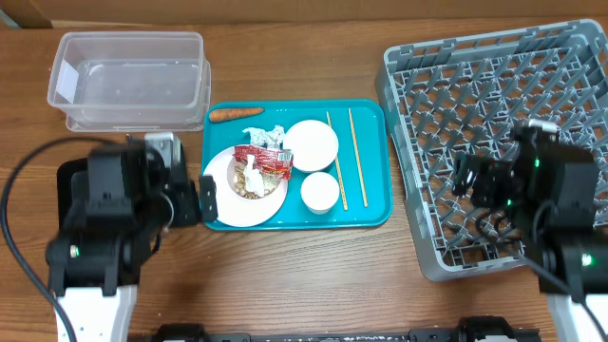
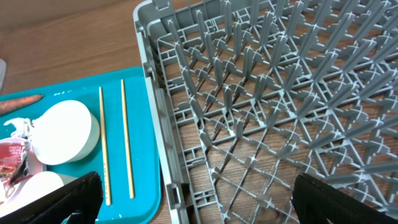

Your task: Sort waste into correct bins and load items into the dishwasher

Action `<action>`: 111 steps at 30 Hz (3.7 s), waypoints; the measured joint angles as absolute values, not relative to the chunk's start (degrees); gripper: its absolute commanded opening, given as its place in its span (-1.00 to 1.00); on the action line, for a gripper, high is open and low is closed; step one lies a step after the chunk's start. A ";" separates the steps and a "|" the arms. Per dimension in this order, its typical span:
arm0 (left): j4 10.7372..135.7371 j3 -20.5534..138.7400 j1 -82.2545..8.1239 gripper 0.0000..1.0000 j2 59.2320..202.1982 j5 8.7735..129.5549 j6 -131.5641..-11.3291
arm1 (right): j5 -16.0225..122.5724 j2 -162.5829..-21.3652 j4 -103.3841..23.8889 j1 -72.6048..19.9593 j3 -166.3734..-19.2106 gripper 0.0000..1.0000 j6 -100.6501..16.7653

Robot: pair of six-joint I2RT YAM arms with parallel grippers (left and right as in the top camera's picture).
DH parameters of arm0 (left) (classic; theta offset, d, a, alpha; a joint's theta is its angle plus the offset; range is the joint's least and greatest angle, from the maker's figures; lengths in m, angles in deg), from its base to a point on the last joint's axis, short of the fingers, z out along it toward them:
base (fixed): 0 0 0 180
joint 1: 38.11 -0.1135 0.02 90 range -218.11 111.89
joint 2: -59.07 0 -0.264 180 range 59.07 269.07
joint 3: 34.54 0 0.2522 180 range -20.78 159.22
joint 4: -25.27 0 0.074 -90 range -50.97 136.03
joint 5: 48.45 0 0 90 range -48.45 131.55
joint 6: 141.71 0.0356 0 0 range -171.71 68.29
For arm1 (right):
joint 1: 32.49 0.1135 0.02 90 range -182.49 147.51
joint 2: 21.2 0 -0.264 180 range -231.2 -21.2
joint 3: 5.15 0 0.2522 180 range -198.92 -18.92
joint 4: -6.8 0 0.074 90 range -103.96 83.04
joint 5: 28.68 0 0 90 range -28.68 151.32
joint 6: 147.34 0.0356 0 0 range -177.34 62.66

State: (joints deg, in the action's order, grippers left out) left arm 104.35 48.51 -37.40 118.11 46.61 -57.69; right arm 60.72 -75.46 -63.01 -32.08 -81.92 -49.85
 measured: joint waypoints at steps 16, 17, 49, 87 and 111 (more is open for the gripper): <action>95.61 50.20 -34.58 0.83 137.48 54.63 -60.03 | 60.72 -79.59 -64.85 -32.08 -83.82 1.00 -49.85; 95.08 50.20 -33.97 0.81 139.34 54.76 -60.40 | 60.72 -79.59 -64.83 -32.08 -83.82 1.00 -49.88; 88.05 50.20 -26.56 -0.21 159.01 48.07 -63.81 | 60.74 -81.91 -65.07 -32.08 -83.82 1.00 -49.88; 104.28 75.66 -27.09 -0.92 159.73 42.70 -63.72 | 60.74 -81.91 -65.44 -32.08 -83.82 1.00 -49.85; 83.35 83.40 -42.34 0.31 173.94 33.54 -70.95 | 60.74 -81.91 -65.79 -32.08 -83.82 1.00 -49.88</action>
